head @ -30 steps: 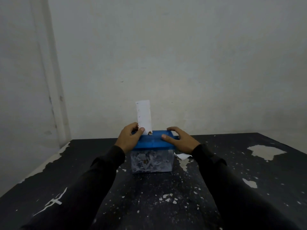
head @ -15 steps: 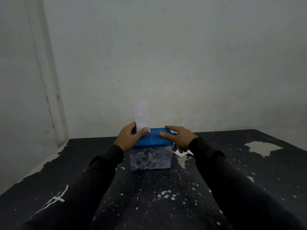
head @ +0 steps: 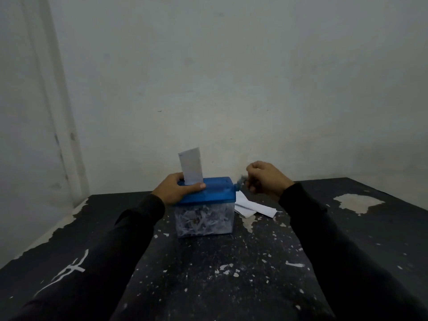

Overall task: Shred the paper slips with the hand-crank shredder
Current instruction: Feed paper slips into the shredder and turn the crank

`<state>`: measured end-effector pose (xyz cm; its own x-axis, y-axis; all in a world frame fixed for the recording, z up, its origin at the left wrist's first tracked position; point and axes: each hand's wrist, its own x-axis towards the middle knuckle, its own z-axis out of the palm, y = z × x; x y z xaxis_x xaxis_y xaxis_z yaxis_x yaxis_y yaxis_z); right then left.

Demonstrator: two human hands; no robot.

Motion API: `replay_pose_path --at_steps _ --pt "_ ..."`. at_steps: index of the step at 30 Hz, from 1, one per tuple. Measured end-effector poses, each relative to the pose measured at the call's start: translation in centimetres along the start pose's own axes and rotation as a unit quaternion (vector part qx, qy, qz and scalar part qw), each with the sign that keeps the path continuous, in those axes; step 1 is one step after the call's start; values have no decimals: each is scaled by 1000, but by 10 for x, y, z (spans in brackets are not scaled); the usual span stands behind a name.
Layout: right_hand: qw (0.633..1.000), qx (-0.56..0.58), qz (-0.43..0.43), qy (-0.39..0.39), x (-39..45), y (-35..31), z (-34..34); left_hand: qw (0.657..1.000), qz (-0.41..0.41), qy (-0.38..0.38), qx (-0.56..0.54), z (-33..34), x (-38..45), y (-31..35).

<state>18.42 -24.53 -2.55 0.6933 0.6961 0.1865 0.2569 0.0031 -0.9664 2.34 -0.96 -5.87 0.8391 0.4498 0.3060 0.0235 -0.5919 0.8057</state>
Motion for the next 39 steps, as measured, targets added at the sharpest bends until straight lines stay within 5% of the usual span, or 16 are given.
replay_pose_path --at_steps 4,10,15,19,23,31,39 --pt "999 51 -17 3 20 -2 -6 1000 3 -2 -12 0 0 1" --pt "991 -32 1 128 57 34 23 999 12 -20 -41 0 -5 2" --pt "984 -138 57 94 42 85 30 999 9 -24 -47 1 -7 0" --pt "977 -173 -6 127 12 113 35 999 -1 -26 -41 1 -7 3" --pt "973 -48 -95 202 -9 105 46 999 -13 -25 -33 0 -6 5" --pt "991 -13 -114 67 11 33 24 999 2 -29 -41 0 -8 8" --pt "986 -38 -55 151 75 58 32 999 3 -37 -29 -1 -9 8"
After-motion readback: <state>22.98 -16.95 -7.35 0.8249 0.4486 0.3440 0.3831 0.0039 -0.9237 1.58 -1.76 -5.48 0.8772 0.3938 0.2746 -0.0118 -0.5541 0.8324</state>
